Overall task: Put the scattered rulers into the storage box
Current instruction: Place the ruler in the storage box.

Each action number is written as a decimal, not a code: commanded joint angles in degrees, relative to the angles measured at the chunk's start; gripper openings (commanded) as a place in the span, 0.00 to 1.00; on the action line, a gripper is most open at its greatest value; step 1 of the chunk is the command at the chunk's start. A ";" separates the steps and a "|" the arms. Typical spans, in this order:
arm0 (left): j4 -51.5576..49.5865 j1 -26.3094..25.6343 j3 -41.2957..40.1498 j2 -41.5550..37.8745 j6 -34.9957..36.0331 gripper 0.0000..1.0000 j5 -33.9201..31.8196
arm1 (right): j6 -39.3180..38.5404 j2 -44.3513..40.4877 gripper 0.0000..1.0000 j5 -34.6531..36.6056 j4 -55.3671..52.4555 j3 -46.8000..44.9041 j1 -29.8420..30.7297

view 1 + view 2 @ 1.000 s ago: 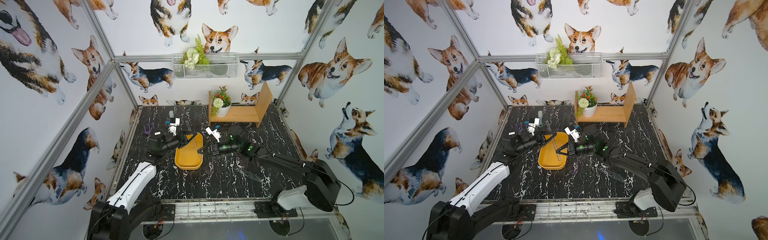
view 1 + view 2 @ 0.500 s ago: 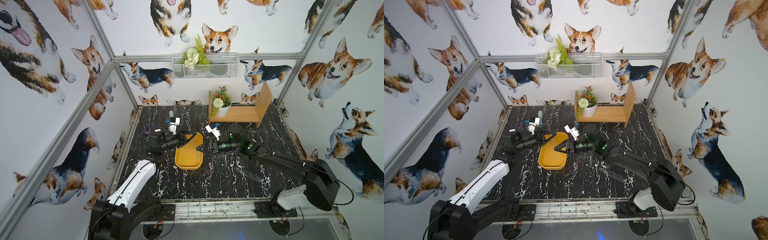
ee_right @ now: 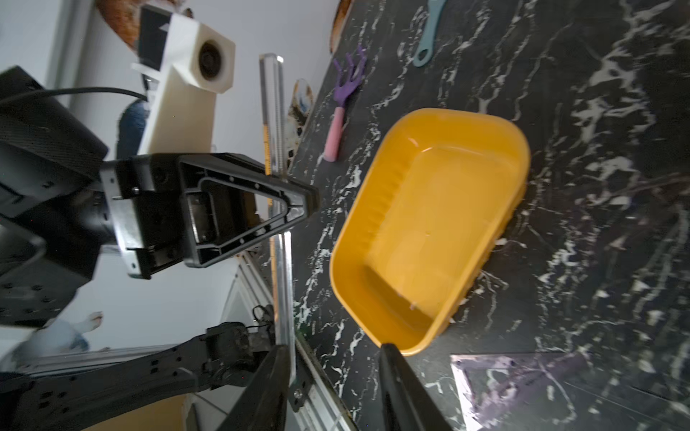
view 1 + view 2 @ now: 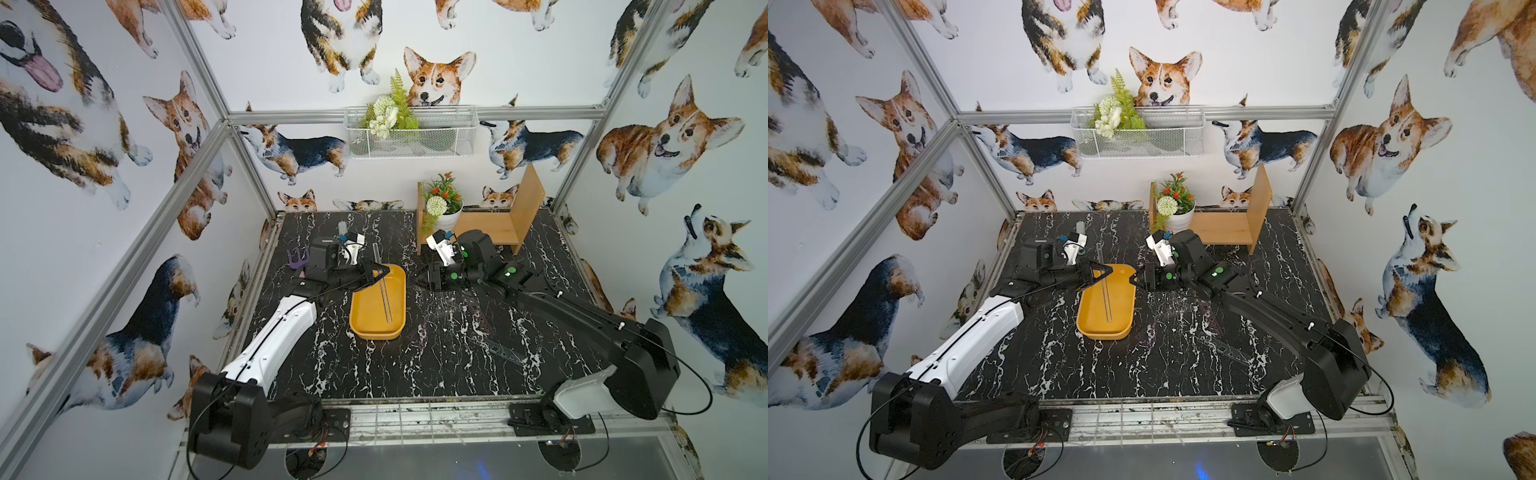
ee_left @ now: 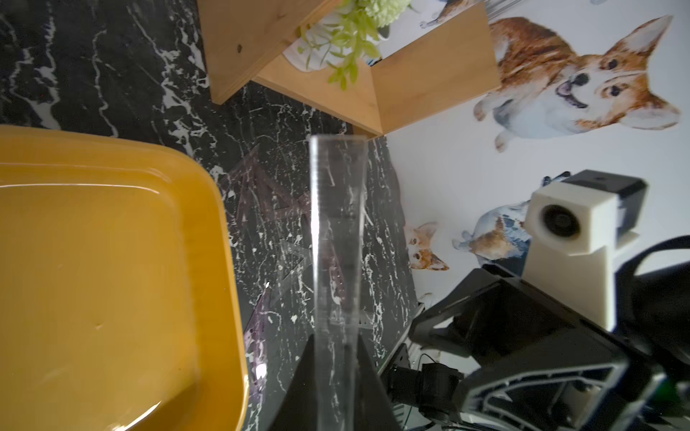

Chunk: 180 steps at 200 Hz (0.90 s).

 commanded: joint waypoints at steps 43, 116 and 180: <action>-6.59 -0.71 2.20 7.17 7.87 0.00 -10.13 | -8.06 1.64 0.44 13.70 -13.54 1.57 -0.03; -6.26 -4.10 4.71 15.67 7.64 0.00 -19.51 | -7.17 -0.69 0.42 16.79 -12.65 -2.93 -0.10; -4.85 -5.57 2.51 19.54 5.63 0.00 -22.73 | -7.32 -2.09 0.42 19.27 -13.02 -4.82 -0.63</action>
